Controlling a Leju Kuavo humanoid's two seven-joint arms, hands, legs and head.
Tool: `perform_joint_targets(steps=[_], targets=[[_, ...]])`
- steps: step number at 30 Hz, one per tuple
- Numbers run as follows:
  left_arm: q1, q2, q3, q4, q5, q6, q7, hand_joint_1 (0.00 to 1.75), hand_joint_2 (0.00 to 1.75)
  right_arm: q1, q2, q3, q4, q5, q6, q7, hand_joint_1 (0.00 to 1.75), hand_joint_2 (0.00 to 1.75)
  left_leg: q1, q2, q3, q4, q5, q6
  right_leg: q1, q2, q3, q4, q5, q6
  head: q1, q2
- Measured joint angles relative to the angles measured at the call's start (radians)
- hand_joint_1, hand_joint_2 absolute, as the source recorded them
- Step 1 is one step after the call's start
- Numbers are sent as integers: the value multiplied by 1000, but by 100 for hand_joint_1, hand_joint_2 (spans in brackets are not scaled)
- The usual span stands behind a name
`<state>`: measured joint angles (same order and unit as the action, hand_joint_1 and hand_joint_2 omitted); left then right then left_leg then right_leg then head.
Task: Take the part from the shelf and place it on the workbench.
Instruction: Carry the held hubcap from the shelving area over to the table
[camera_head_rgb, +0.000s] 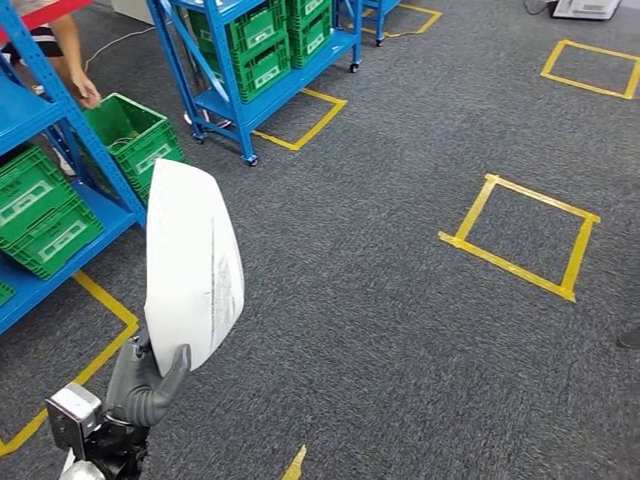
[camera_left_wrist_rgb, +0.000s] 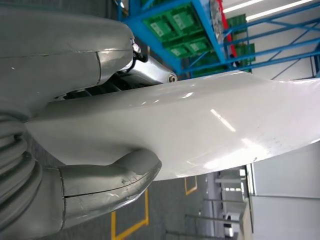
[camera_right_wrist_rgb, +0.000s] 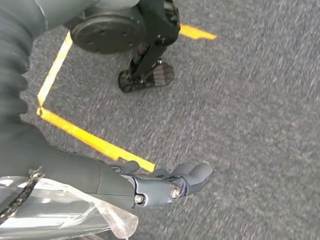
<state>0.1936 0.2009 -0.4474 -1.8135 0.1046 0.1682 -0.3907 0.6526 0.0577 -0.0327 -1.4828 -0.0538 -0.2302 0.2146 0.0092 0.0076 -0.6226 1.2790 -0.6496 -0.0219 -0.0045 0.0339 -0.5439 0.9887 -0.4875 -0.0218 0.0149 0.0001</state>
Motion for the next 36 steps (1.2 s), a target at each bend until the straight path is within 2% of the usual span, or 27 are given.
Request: perform_joint_targets(steps=[1, 2, 4, 6, 7, 8, 9, 10, 11, 12, 13, 14, 15, 16, 17, 18, 20, 22, 24, 26, 28, 29, 30, 31, 32, 34, 36], targets=[[1, 0, 1, 0, 2, -3, 0, 175, 175, -2, 18, -23, 0, 26, 28, 0, 0, 175, 0, -2, 7, -16, 22, 4, 2, 14, 1, 0, 1, 0, 0, 0], [2, 0, 3, 0, 3, -8, 0, 175, 175, -5, 36, -47, 1, 49, 53, -1, 0, 175, -1, -10, 31, -70, 61, 9, 3, 27, 2, 0, 2, 0, 0, 0], [3, 1, 7, 0, 3, -15, 0, 175, 175, -11, 72, -93, 1, 84, 92, -3, 0, 175, -2, -61, 89, -208, 133, 23, 4, 52, 2, 2, 4, 4, 1, 0], [6, 2, 10, 0, 3, -20, 0, 175, 175, -17, 103, -132, 0, 111, 120, -3, 0, 175, -4, -101, 116, -281, 153, 31, 0, 75, -11, 6, 9, 13, -2, 0], [7, 3, 10, 0, 3, -23, 0, 175, 175, -20, 118, -151, 0, 127, 136, -4, 0, 175, -5, -98, 117, -289, 151, 32, -2, 88, -19, 6, 14, 21, -4, 0], [7, 3, 12, 0, 3, -25, 0, 175, 175, -23, 133, -172, 0, 145, 155, -6, 0, 175, -5, -85, 118, -298, 152, 34, -5, 98, -28, 5, 18, 28, -6, 0], [5, 2, 12, 0, 3, -28, 1, 175, 175, -25, 148, -195, 0, 163, 174, -9, 0, 175, -3, -71, 119, -306, 155, 36, -4, 92, -37, 9, 17, 33, -5, 0], [4, 1, 13, 0, 3, -31, 1, 175, 175, -29, 164, -219, 0, 182, 195, -13, 0, 175, -1, -56, 121, -314, 160, 38, -3, 71, -50, 26, 6, 37, -4, 0], [4, 0, 14, -1, 3, -34, 2, 175, 175, -35, 178, -243, 0, 198, 214, -15, 0, 175, 1, -40, 123, -321, 164, 41, -1, 41, -71, 63, -17, 39, -2, 0], [4, 0, 15, 0, 3, -37, 3, 175, 175, -41, 191, -265, 0, 209, 229, -17, 0, 175, 0, -24, 123, -323, 166, 42, -1, 7, -99, 121, -50, 42, -1, 0], [5, 0, 15, 0, 2, -40, 4, 175, 175, -45, 204, -286, -1, 214, 239, -15, 0, 175, -1, -8, 121, -323, 166, 44, -2, -13, -132, 191, -84, 47, 0, 0], [5, 0, 15, 1, 2, -43, 5, 175, 175, -46, 215, -303, -4, 214, 245, -11, 0, 175, -2, 8, 119, -322, 166, 44, -4, -23, -160, 252, -108, 51, 1, 0], [4, -1, 14, 2, 1, -45, 6, 175, 175, -44, 224, -317, -8, 210, 247, -7, 0, 175, -3, 24, 118, -322, 166, 43, -6, -27, -173, 286, -116, 54, 1, 0], [2, -1, 12, 4, 1, -46, 6, 175, 175, -39, 231, -327, -13, 204, 246, -1, 0, 175, -3, 38, 117, -321, 165, 42, -7, -30, -165, 281, -106, 57, 1, 0], [-1, -1, 10, 6, 1, -46, 6, 175, 175, -33, 237, -336, -20, 197, 242, 5, 0, 175, -3, 51, 117, -320, 164, 41, -8, -37, -134, 233, -81, 58, 1, 0], [-6, -2, 5, 8, 0, -46, 6, 175, 175, -29, 242, -343, -28, 190, 238, 12, 0, 175, -3, 64, 119, -318, 163, 38, -8, -54, -87, 157, -51, 59, 1, 0], [-20, -2, -4, 13, 0, -46, 7, 175, 175, -24, 250, -355, -41, 181, 233, 23, 0, 175, -7, 83, 121, -313, 158, 27, -6, -91, -9, 31, -19, 51, -1, 0], [-33, -3, -13, 17, 0, -46, 9, 175, 175, -24, 257, -368, -48, 183, 245, 29, 0, 175, -11, 99, 126, -310, 155, 15, -3, -97, 5, 0, -17, 36, -5, 0], [-42, -3, -23, 20, 0, -45, 11, 175, 175, -24, 263, -390, -49, 193, 269, 28, 0, 175, -7, 108, 130, -306, 149, 3, -3, -75, -1, -1, -13, 22, -6, 0], [-47, -3, -31, 21, 0, -43, 13, 175, 175, -30, 270, -415, -49, 205, 291, 22, 0, 175, -2, 70, 114, -255, 106, -7, -5, -55, 3, -4, -6, 8, -9, 0], [-47, -1, -35, 23, 0, -41, 14, 175, 175, -40, 273, -435, -46, 212, 304, 16, 0, 175, 1, 17, 62, -127, 30, -11, -5, -32, 1, -4, 0, -1, -13, 0], [-47, -1, -37, 24, 0, -41, 15, 175, 175, -44, 274, -443, -45, 215, 308, 14, 0, 175, 1, 5, 31, -58, 0, -11, -2, -19, -1, -4, 1, -2, -14, 0], [-47, -1, -39, 26, 0, -41, 15, 175, 175, -48, 276, -449, -42, 216, 311, 13, 0, 175, 0, 1, 11, -12, -12, -9, 1, -6, -2, -3, 2, -4, -14, 0], [-48, -1, -41, 28, 0, -40, 15, 175, 175, -51, 277, -455, -40, 217, 312, 13, 0, 175, 0, -1, 6, -4, -1, -5, 4, 8, -2, -3, 2, -4, -14, 0], [-48, -1, -43, 29, 0, -40, 15, 175, 175, -53, 278, -460, -38, 217, 314, 12, 0, 175, -2, -5, 19, -38, 31, 1, 6, 23, 0, -2, 2, -5, -13, 0], [-48, 0, -46, 30, 0, -39, 15, 175, 175, -55, 280, -468, -36, 217, 316, 12, 0, 175, -6, -38, 77, -174, 113, 16, 9, 49, 4, -1, 3, -4, -13, 0], [-48, 2, -48, 30, -2, -33, 15, 175, 175, -57, 281, -472, -35, 220, 321, 10, 0, 175, -10, -71, 117, -269, 152, 30, 8, 72, 1, 1, 5, 2, -13, 0]])
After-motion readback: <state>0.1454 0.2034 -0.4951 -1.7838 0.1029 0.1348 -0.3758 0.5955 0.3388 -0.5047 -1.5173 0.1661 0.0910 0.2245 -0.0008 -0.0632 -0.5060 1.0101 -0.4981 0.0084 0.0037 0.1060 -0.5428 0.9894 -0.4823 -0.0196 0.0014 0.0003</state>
